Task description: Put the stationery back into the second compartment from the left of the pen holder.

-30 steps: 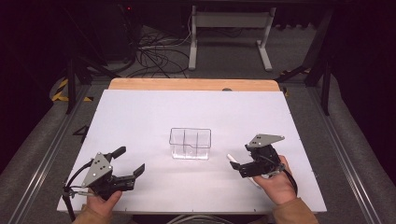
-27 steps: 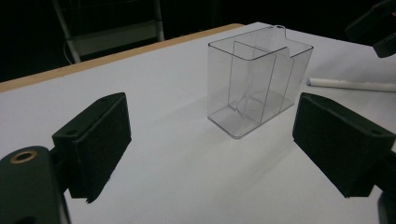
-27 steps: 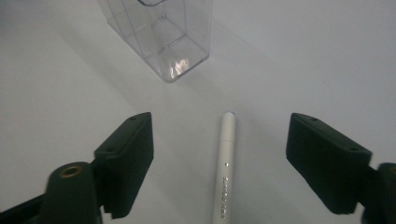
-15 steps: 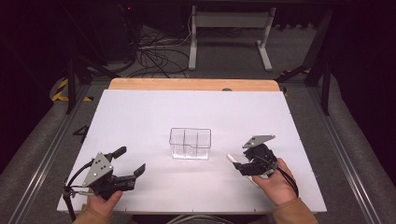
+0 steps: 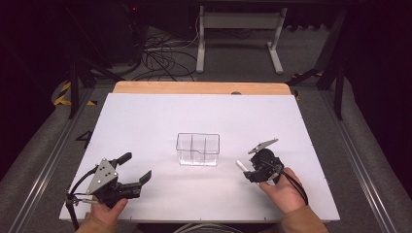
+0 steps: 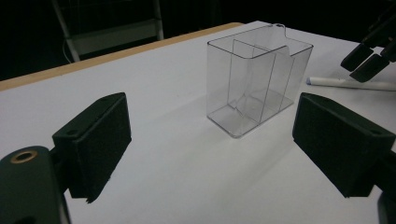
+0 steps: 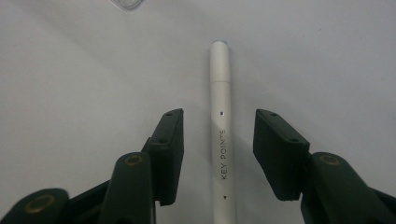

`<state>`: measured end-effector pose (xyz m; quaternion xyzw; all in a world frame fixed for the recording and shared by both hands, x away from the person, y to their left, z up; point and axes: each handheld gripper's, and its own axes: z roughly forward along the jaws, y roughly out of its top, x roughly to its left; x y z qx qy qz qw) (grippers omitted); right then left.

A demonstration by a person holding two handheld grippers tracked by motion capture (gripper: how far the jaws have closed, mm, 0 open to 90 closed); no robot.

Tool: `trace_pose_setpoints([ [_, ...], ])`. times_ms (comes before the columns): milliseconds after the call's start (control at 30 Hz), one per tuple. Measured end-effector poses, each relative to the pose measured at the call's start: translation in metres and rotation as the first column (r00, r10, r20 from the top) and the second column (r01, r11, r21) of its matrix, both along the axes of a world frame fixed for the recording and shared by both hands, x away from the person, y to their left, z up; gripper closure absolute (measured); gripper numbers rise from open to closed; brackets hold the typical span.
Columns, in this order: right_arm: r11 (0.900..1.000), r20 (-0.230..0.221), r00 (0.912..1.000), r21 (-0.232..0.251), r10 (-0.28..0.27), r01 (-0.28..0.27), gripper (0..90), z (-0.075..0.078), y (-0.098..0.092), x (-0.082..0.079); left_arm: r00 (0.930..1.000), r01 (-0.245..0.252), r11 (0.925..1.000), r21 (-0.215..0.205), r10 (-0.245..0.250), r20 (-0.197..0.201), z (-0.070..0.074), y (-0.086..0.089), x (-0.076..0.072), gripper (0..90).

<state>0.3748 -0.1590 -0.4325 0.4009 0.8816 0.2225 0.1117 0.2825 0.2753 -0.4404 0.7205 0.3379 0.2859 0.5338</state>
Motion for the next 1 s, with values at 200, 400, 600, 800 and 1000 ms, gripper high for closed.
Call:
trace_pose_setpoints([
  [200,0.999,-0.024,0.9994,-0.031,-0.025,0.024,60.0,-0.004,0.003,0.001,1.0,0.002,1.0,0.002,-0.002,-0.001,0.0,0.0,0.0,12.2],
  [400,0.998,-0.041,0.9982,-0.055,-0.044,0.042,63.8,-0.007,0.007,0.002,1.0,0.002,1.0,0.001,-0.002,-0.001,0.0,0.0,0.0,12.2],
  [600,0.995,-0.05,0.9972,-0.083,-0.056,0.052,67.6,-0.01,0.009,0.002,1.0,0.002,1.0,0.002,-0.002,-0.001,0.0,0.0,0.0,12.2],
  [800,0.992,-0.047,0.9966,-0.105,-0.069,0.063,73.4,-0.011,0.012,0.002,1.0,0.002,1.0,0.003,-0.002,-0.001,0.0,0.0,0.0,12.2],
  [1000,0.99,-0.039,0.9968,-0.129,-0.07,0.064,77.2,-0.013,0.014,0.002,1.0,0.001,1.0,0.002,-0.001,0.0,0.0,0.0,0.0,12.3],
])
